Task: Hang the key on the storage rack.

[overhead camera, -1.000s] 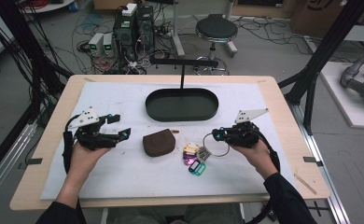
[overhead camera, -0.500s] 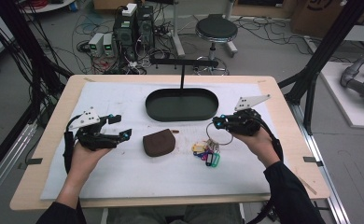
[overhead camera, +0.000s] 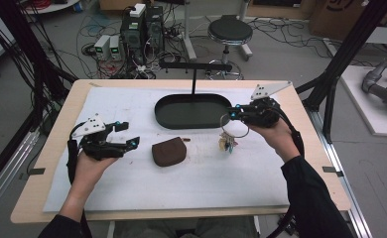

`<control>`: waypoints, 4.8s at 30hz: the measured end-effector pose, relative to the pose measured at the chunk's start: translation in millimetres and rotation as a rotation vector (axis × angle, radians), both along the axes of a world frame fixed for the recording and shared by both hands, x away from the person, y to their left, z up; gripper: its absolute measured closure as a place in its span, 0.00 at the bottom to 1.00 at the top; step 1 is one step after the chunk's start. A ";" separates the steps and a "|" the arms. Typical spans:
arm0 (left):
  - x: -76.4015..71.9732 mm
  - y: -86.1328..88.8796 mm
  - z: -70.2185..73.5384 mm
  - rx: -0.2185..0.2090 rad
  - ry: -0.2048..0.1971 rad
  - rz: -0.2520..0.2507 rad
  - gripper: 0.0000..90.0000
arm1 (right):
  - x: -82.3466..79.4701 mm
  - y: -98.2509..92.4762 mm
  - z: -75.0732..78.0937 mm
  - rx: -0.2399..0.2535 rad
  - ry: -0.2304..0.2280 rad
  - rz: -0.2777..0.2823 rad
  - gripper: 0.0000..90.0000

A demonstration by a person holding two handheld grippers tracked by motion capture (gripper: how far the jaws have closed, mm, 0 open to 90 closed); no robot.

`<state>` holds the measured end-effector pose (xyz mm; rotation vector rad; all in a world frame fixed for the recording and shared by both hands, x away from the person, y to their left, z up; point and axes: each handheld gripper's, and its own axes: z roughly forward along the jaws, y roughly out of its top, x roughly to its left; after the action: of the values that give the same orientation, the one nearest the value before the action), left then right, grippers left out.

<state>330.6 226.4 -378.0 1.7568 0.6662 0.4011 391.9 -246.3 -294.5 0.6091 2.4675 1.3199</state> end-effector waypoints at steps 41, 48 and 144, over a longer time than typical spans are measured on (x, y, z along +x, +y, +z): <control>-3.2 7.0 -6.1 -0.005 0.014 -0.001 0.29 | 96.8 12.4 33.9 0.103 -0.077 -0.042 0.94; -4.0 9.1 -7.2 -0.007 0.017 0.000 0.29 | 115.0 13.7 28.8 0.111 -0.071 -0.092 0.94; 2.2 12.0 -7.6 -0.014 -0.007 0.025 0.28 | -22.4 -55.4 -33.7 0.188 -0.106 -0.225 0.39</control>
<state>332.8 238.4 -385.5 1.7344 0.6847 0.4190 369.5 -301.7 -328.2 0.8119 2.1359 1.4611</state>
